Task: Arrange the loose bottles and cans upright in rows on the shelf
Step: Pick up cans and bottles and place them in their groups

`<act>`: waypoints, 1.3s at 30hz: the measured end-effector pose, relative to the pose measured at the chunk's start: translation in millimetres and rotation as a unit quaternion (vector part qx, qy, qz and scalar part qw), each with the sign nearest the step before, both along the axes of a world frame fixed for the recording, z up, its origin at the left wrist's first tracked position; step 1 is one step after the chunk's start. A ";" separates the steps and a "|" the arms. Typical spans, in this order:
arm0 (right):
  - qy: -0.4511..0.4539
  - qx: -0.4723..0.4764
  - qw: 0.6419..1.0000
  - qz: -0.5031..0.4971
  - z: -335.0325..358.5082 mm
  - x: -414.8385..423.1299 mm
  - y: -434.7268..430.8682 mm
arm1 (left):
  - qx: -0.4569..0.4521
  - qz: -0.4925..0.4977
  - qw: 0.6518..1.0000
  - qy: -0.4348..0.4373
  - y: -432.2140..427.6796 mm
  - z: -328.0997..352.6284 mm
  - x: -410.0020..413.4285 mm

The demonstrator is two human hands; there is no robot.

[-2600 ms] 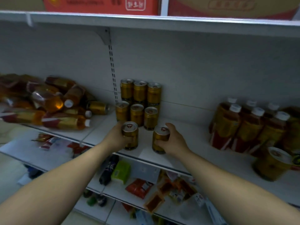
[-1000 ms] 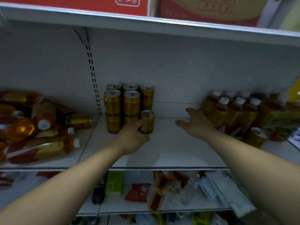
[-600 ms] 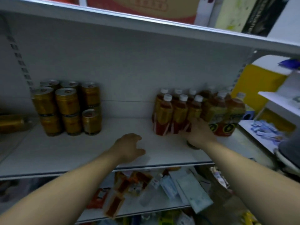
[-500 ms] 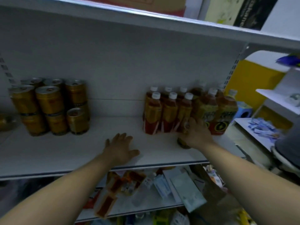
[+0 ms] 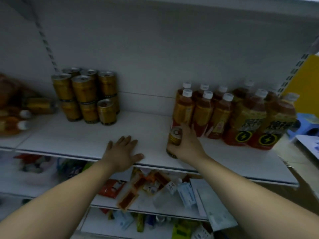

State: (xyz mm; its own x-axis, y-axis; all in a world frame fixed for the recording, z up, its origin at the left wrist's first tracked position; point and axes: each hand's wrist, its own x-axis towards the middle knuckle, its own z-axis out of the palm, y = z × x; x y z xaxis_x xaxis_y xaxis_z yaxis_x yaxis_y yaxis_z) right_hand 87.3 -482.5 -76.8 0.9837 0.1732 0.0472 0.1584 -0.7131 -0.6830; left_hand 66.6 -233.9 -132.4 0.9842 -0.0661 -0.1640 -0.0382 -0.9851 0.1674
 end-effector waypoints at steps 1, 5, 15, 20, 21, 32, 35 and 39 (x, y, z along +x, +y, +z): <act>0.004 0.000 1.000 0.013 -0.3 0.3 15.6 | 0.001 0.011 1.000 0.002 9.9 1.0 -3.2; 0.024 0.029 0.998 0.046 -2.2 1.7 72.1 | 0.000 0.058 0.998 0.017 54.1 5.2 -12.1; 0.001 0.111 0.993 0.032 11.6 18.9 188.9 | 0.017 0.111 0.993 0.041 195.7 9.4 -3.7; -0.080 0.173 0.982 -0.013 48.4 55.0 233.7 | 0.036 0.092 0.995 0.019 237.8 -0.7 2.8; -0.090 0.172 0.981 -0.014 54.6 61.2 239.4 | 0.030 0.087 0.996 0.003 237.8 -4.8 1.9; -0.160 0.160 0.974 -0.028 68.9 83.5 261.5 | 0.013 0.081 0.996 -0.048 238.0 -14.4 1.0; -0.130 0.155 0.979 -0.022 63.6 89.7 264.0 | 0.009 0.083 0.996 -0.044 237.8 -14.0 0.6; -0.117 0.145 0.982 -0.019 51.0 96.0 268.4 | 0.007 0.084 0.995 -0.047 238.9 -16.7 1.7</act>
